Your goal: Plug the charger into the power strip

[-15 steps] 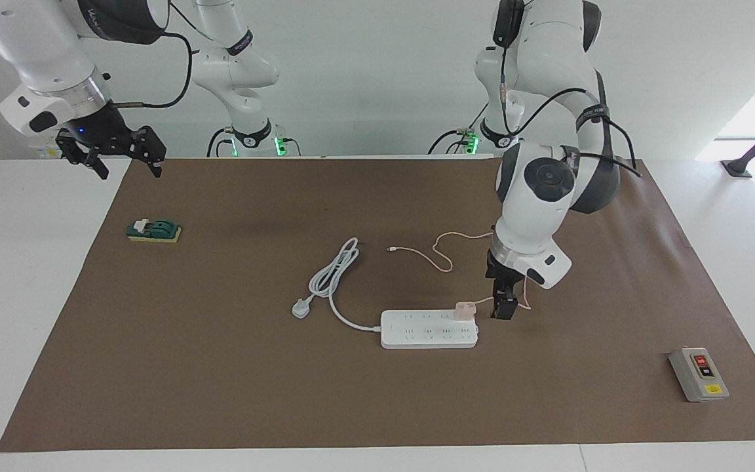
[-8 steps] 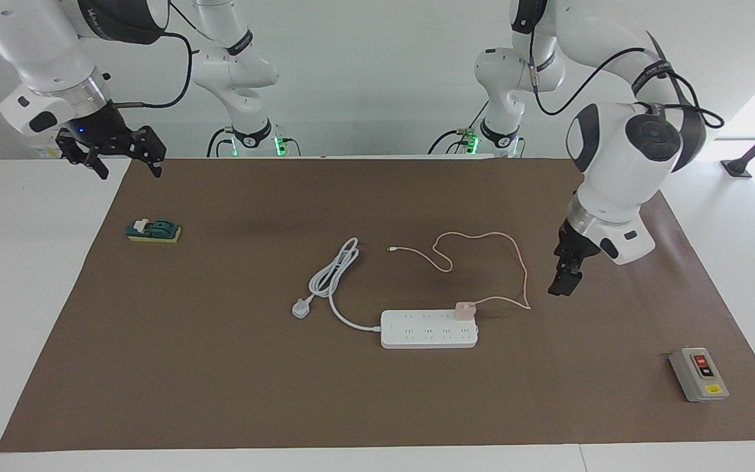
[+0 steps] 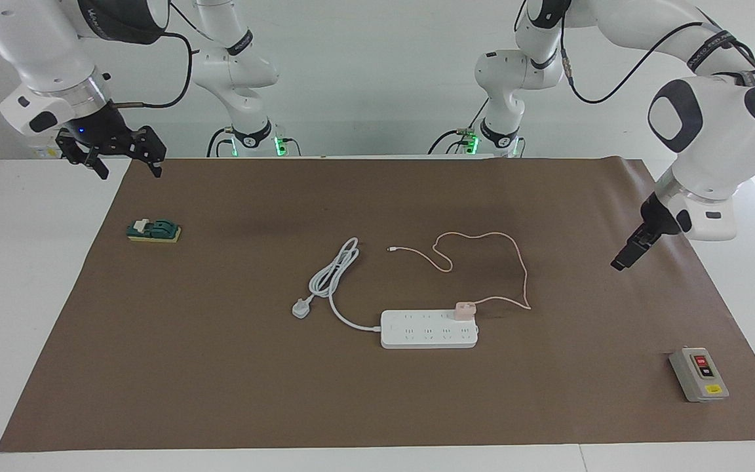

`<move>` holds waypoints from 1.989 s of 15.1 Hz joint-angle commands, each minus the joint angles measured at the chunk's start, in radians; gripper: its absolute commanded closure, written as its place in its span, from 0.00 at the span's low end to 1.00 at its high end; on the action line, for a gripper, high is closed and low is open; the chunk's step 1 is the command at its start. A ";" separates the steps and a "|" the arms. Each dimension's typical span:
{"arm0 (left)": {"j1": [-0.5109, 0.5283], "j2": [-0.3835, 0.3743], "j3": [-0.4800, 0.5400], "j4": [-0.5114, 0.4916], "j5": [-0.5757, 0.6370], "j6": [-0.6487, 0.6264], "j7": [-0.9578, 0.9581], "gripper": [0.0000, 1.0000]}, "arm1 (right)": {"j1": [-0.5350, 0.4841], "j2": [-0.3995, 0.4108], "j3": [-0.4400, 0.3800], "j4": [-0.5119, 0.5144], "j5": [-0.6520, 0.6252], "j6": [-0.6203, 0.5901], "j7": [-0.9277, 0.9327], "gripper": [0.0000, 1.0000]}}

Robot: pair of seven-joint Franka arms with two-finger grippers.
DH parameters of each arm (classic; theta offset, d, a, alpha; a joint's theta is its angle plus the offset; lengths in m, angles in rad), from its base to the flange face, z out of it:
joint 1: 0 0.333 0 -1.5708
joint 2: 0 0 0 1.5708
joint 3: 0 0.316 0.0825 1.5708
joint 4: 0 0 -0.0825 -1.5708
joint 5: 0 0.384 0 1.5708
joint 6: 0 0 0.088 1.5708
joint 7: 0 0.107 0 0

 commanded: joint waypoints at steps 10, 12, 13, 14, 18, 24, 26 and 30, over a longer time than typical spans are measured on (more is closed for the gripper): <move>0.048 -0.250 -0.025 -0.095 -0.001 -0.155 0.409 0.00 | -0.012 -0.008 0.011 -0.001 0.019 -0.017 0.014 0.00; 0.046 -0.299 -0.025 -0.163 -0.001 -0.151 0.475 0.00 | -0.013 -0.008 0.011 -0.001 0.019 -0.017 0.014 0.00; 0.038 -0.310 -0.025 -0.184 -0.001 -0.152 0.487 0.00 | -0.013 -0.008 0.011 -0.001 0.019 -0.017 0.014 0.00; 0.038 -0.313 -0.025 -0.186 -0.001 -0.155 0.489 0.00 | -0.013 -0.008 0.010 -0.001 0.019 -0.017 0.014 0.00; 0.031 -0.313 -0.025 -0.188 -0.003 -0.146 0.497 0.00 | -0.012 -0.008 0.011 -0.001 0.019 -0.035 0.014 0.00; 0.014 -0.324 -0.025 -0.246 -0.003 -0.075 0.506 0.00 | -0.013 -0.008 0.011 -0.001 0.019 -0.033 0.014 0.00; 0.000 -0.328 -0.025 -0.261 -0.003 -0.088 0.616 0.00 | -0.013 -0.008 0.011 -0.001 0.019 -0.033 0.016 0.00; -0.044 -0.328 -0.025 -0.258 -0.005 -0.114 0.612 0.00 | -0.012 -0.008 0.011 -0.001 0.019 -0.033 0.014 0.00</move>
